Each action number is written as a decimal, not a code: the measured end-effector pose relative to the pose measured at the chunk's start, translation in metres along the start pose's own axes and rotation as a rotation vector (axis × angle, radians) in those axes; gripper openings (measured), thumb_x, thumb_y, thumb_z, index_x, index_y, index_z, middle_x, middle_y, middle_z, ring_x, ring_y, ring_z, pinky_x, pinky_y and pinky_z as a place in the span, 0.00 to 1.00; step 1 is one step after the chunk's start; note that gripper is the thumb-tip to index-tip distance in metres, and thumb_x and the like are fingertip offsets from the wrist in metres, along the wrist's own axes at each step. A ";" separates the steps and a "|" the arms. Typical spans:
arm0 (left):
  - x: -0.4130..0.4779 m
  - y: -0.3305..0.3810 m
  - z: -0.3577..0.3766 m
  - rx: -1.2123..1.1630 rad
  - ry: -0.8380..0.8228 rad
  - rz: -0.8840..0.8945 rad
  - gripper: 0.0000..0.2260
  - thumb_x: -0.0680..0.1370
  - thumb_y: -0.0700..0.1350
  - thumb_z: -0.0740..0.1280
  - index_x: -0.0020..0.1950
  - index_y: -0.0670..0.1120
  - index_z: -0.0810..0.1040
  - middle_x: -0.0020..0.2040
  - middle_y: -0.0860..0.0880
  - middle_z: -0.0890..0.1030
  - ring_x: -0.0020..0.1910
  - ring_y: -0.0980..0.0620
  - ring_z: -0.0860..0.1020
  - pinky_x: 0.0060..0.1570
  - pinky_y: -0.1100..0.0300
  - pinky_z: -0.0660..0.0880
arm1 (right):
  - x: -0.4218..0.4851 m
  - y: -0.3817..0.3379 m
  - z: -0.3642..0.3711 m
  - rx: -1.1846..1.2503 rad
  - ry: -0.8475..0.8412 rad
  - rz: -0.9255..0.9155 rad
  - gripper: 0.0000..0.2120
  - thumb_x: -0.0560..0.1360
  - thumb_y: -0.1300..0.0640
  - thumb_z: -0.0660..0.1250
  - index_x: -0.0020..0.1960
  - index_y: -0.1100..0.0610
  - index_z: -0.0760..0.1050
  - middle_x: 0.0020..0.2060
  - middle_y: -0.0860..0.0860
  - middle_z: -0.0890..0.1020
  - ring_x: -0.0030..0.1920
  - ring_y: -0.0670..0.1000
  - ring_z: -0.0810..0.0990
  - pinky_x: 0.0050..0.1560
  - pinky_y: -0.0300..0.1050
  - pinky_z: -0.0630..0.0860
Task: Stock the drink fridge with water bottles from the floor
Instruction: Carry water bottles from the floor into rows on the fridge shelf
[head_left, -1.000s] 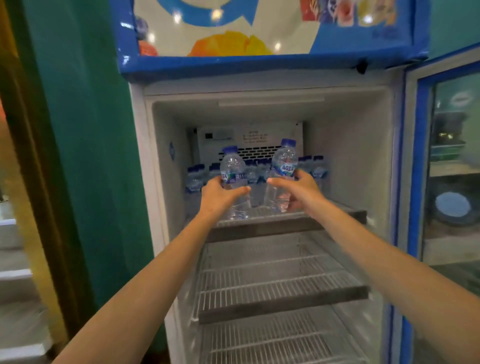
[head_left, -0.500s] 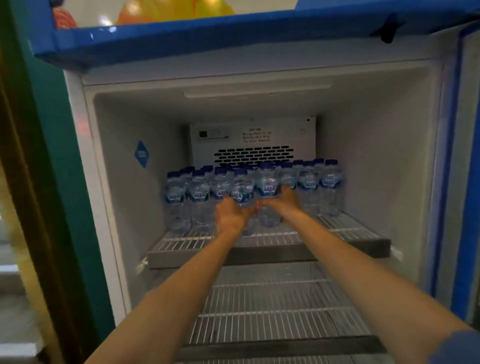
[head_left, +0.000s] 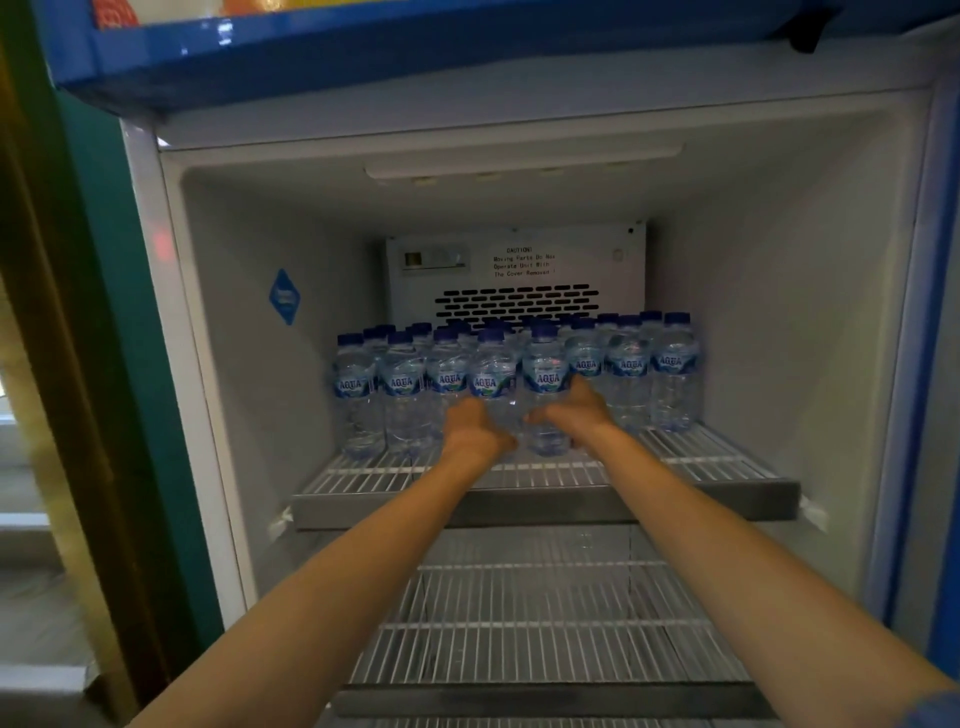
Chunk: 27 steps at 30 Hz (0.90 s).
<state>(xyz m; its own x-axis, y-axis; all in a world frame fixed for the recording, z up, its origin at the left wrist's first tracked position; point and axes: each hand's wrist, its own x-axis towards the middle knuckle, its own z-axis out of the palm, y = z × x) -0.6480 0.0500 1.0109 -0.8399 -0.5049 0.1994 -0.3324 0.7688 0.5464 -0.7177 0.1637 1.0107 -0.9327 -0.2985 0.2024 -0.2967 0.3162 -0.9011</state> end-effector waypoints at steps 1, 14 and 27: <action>0.000 0.002 0.000 0.007 0.011 0.009 0.11 0.72 0.46 0.74 0.46 0.40 0.77 0.42 0.46 0.77 0.49 0.49 0.80 0.45 0.61 0.75 | 0.001 0.001 0.000 0.004 0.000 -0.008 0.35 0.67 0.60 0.77 0.69 0.57 0.66 0.64 0.55 0.76 0.64 0.57 0.74 0.63 0.53 0.74; 0.009 0.013 0.014 0.036 0.095 0.051 0.34 0.71 0.48 0.75 0.67 0.33 0.65 0.67 0.42 0.70 0.58 0.44 0.77 0.55 0.58 0.75 | 0.009 0.011 0.004 -0.069 0.008 -0.100 0.34 0.70 0.55 0.75 0.71 0.60 0.64 0.67 0.57 0.73 0.66 0.57 0.72 0.64 0.47 0.69; 0.009 0.011 0.022 -0.078 0.136 0.050 0.33 0.76 0.43 0.69 0.72 0.33 0.54 0.65 0.38 0.72 0.62 0.43 0.75 0.57 0.57 0.74 | 0.016 0.016 0.007 -0.043 -0.003 -0.116 0.36 0.71 0.56 0.75 0.73 0.60 0.61 0.68 0.56 0.73 0.67 0.56 0.72 0.67 0.48 0.69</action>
<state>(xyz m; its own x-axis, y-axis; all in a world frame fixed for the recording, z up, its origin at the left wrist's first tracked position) -0.6685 0.0627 1.0004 -0.7867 -0.5195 0.3334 -0.2527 0.7639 0.5938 -0.7360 0.1582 0.9967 -0.8910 -0.3376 0.3034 -0.4113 0.3177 -0.8544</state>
